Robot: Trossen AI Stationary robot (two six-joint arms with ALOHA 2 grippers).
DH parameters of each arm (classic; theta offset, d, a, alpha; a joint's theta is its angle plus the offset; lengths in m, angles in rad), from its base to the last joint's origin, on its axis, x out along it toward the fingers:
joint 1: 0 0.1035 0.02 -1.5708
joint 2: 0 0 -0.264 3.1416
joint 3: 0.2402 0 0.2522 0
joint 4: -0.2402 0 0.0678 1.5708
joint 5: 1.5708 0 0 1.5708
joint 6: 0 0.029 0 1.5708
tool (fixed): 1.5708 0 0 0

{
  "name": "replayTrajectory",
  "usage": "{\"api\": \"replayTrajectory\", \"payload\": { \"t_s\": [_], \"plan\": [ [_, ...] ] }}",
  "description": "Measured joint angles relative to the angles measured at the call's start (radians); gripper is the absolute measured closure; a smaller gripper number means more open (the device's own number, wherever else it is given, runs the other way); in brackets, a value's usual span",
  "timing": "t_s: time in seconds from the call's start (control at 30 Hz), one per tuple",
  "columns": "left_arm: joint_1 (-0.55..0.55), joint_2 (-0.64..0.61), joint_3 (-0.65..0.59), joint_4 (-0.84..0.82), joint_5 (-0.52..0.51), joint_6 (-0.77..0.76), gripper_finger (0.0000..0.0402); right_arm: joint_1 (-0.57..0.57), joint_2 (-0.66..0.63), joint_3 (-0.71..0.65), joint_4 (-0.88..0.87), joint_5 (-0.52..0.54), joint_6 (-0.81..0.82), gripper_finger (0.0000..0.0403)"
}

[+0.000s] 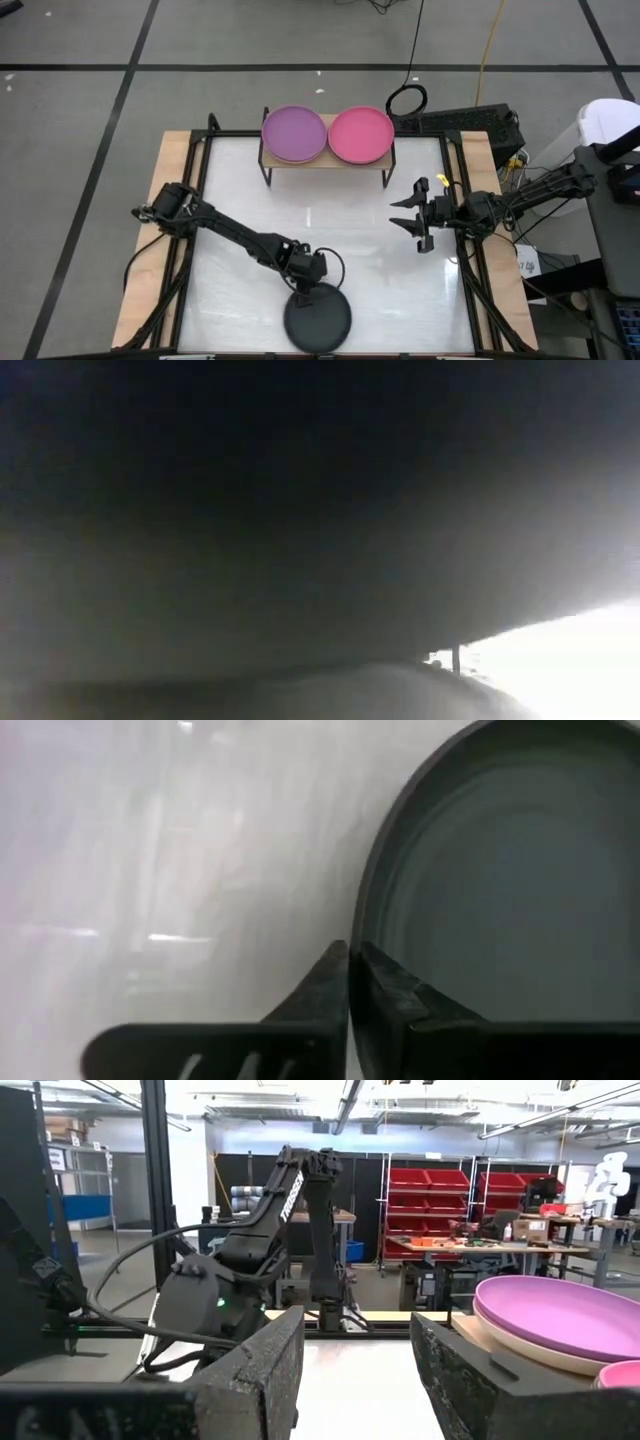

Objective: Place and stack plates onto a shelf
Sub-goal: Stack the black plate on top of the violet plate on the shelf

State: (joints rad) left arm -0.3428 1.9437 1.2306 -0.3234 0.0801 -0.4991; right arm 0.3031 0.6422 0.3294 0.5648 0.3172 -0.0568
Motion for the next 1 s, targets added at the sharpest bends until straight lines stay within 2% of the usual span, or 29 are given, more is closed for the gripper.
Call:
{"api": "replayTrajectory", "payload": {
  "t_s": [0.17,0.37,0.53,0.63,0.73,0.87,1.0],
  "plan": [
    [0.050,-0.091,-0.001,-0.053,0.008,0.081,0.0392,0.000,-0.003,0.000,0.000,-0.002,-0.004,0.0238],
    [0.176,-0.343,-0.001,-0.205,-0.080,0.203,0.0392,0.000,-0.008,0.000,-0.002,-0.005,0.010,0.0238],
    [0.377,-0.590,-0.001,-0.281,-0.215,0.294,0.0393,0.000,-0.008,0.000,-0.008,-0.006,0.011,0.0238],
    [0.557,-0.696,-0.001,-0.281,-0.218,0.329,0.0393,0.000,-0.008,0.000,-0.008,-0.006,0.011,0.0238],
    [0.747,-0.750,0.000,-0.273,-0.159,0.344,0.0393,0.000,-0.008,0.000,-0.008,-0.006,0.010,0.0238],
    [0.972,-0.748,-0.001,-0.263,-0.028,0.348,0.0393,-0.001,-0.008,0.000,-0.008,-0.004,0.005,0.0238],
    [1.124,-0.703,0.000,-0.168,0.099,0.328,0.0393,0.000,-0.008,0.000,-0.008,-0.003,0.002,0.0238]
  ]
}}
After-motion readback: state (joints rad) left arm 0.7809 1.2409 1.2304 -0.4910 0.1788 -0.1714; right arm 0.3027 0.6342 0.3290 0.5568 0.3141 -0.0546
